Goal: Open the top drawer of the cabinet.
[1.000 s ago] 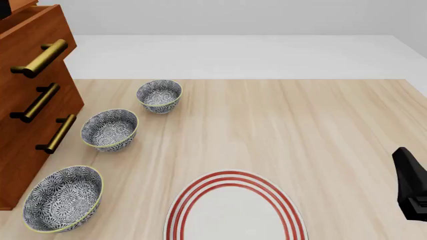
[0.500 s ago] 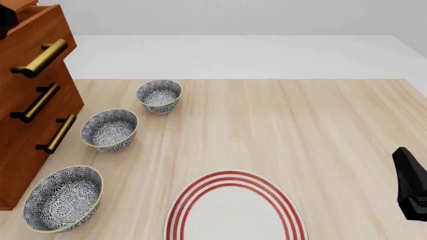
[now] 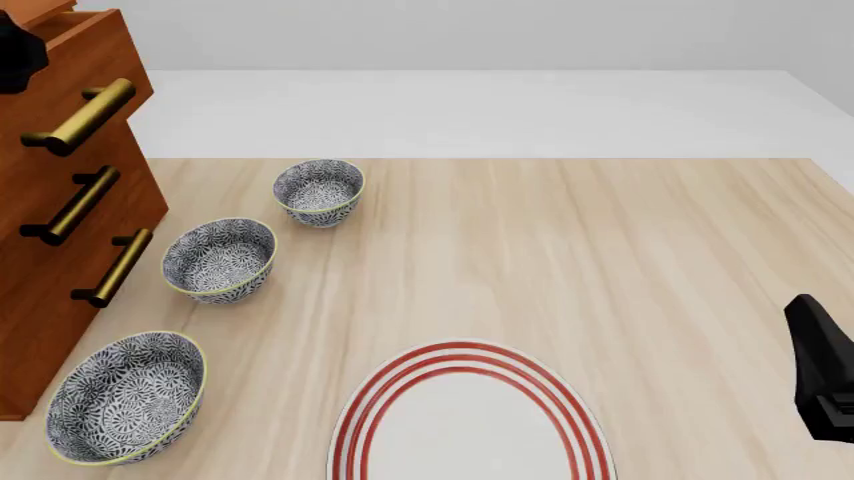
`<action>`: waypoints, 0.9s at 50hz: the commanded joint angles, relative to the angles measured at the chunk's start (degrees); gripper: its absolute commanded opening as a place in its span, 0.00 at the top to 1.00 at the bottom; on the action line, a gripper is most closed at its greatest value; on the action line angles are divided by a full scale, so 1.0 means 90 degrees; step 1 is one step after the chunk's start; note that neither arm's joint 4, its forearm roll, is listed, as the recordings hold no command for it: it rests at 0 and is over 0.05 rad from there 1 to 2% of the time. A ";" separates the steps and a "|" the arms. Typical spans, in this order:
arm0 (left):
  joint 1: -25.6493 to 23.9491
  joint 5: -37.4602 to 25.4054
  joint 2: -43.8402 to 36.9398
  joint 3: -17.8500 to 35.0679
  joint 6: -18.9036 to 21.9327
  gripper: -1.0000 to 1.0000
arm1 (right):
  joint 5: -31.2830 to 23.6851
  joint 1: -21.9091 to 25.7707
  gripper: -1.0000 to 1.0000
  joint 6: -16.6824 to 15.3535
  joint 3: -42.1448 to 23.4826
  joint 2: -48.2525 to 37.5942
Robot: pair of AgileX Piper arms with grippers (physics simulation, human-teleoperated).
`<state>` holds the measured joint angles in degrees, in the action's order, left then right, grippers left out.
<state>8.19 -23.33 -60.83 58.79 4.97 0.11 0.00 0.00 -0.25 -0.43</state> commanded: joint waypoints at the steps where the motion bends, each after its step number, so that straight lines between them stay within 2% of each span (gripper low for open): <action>1: -0.0011 0.0112 -0.0138 -0.0076 -0.0007 0.00 | 0.0000 0.0001 0.00 -0.0001 0.0000 0.0000; 45: 0.0068 0.0300 -0.0456 -0.0306 -0.0132 0.00 | 0.0000 0.0001 0.00 -0.0001 0.0000 0.0000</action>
<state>8.92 -20.73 -64.53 56.71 3.96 0.11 0.00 0.00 -0.25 -0.43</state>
